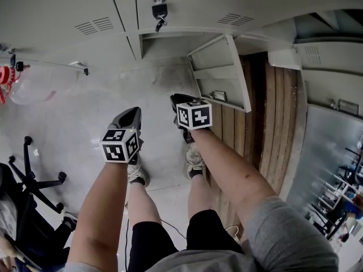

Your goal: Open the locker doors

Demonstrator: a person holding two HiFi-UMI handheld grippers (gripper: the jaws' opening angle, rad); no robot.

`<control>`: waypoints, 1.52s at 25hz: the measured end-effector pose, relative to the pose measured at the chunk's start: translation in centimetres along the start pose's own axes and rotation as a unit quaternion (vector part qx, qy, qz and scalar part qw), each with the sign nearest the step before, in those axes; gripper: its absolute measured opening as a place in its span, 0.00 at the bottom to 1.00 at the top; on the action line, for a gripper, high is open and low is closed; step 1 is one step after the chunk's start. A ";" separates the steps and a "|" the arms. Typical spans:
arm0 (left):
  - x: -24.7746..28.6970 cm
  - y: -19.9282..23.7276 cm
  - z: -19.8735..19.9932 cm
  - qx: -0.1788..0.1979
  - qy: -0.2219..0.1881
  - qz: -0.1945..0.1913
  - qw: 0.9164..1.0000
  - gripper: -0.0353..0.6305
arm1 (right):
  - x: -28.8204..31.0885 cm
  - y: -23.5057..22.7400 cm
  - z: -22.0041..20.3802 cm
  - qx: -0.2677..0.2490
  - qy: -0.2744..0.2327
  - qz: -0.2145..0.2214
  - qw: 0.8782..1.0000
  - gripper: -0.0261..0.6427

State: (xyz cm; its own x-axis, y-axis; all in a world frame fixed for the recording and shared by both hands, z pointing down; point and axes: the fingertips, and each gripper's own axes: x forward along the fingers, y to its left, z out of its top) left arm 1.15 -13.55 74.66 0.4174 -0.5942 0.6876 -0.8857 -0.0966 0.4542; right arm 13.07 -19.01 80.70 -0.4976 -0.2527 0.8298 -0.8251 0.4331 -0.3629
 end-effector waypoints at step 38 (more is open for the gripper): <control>-36.2 -25.5 31.4 0.098 -0.209 -0.056 0.971 0.06 | -47.6 19.7 23.7 -0.111 -0.185 0.070 0.974 0.10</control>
State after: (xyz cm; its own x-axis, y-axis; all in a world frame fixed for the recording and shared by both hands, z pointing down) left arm 2.26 -14.61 20.40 0.4308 -0.8392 0.3318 -0.8780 -0.3048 0.3690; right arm 14.17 -18.91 24.03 -0.6973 -0.4550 0.5538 -0.6846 0.6515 -0.3268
